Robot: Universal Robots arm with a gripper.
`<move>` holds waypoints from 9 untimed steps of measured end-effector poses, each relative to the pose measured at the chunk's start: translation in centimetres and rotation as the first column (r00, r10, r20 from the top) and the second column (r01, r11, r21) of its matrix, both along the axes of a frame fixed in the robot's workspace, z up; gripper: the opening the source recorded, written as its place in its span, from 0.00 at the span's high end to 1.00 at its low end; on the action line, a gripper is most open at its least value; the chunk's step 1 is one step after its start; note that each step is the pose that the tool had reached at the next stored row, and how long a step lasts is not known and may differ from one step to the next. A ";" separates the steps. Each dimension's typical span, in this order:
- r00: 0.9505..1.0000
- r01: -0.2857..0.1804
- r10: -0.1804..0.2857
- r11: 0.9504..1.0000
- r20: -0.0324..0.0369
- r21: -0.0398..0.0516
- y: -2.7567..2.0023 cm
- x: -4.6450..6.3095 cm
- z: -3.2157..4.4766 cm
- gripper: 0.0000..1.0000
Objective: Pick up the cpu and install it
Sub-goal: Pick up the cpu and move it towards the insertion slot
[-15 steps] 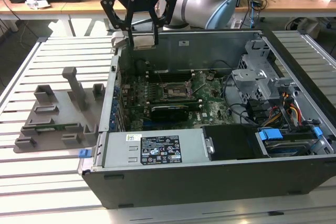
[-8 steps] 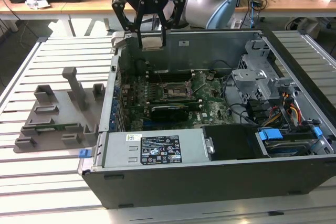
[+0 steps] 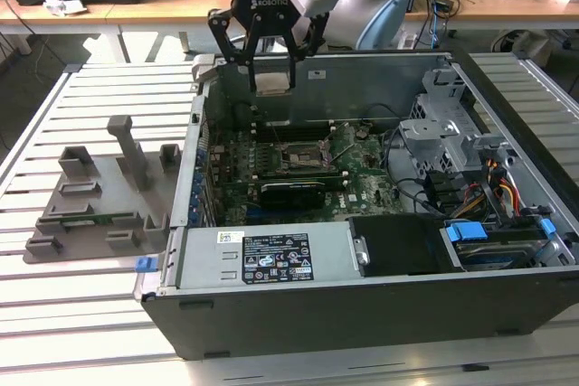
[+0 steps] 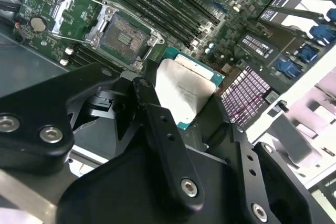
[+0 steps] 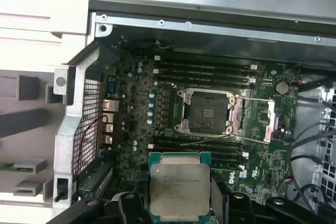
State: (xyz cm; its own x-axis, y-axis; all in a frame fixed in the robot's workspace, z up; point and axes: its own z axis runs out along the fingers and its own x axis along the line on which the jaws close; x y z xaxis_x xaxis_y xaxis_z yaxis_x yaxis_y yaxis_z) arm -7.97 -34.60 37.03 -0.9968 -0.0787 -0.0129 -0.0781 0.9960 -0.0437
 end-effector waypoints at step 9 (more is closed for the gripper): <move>1.000 0.000 0.000 1.000 -0.002 -0.002 0.96 1.2 -1.78 0.45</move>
State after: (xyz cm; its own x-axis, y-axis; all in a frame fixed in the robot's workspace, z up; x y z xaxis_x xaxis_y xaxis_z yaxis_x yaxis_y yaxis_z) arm -6.79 -33.63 35.25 -0.9968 -0.0788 -0.0103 -0.0782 0.9959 -0.0460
